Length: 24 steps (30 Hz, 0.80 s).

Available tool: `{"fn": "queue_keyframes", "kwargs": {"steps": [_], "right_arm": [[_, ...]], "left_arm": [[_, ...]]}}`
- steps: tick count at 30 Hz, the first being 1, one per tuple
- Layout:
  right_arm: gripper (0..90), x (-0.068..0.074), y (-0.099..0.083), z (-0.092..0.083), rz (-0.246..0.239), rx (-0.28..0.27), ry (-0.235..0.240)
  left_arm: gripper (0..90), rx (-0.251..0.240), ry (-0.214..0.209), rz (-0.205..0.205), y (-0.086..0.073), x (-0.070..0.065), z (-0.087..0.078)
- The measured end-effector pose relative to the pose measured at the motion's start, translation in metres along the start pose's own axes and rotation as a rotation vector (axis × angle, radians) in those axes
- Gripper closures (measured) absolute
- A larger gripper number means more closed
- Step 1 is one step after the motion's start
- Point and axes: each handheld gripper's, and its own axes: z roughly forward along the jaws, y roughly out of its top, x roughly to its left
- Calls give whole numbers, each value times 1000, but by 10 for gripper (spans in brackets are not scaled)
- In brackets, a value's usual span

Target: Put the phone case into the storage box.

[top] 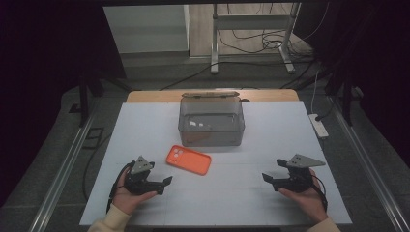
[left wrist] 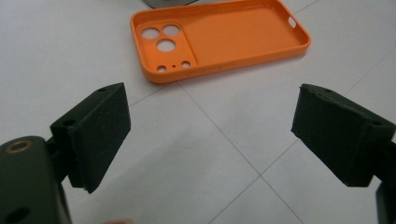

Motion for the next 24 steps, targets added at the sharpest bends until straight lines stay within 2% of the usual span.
{"fn": "queue_keyframes", "kwargs": {"steps": [8, 14, 24], "right_arm": [[174, 2, 1, 1, -4, -3, 5], [173, 3, 2, 6, -4, 18, -1], [185, 8, 12, 2, -8, -5, 16]], "left_arm": [[112, -11, -6, 2, -1, 0, -2], [111, -15, -2, -3, -2, 2, -4], [111, -10, -3, -3, -2, 0, -2]]}}
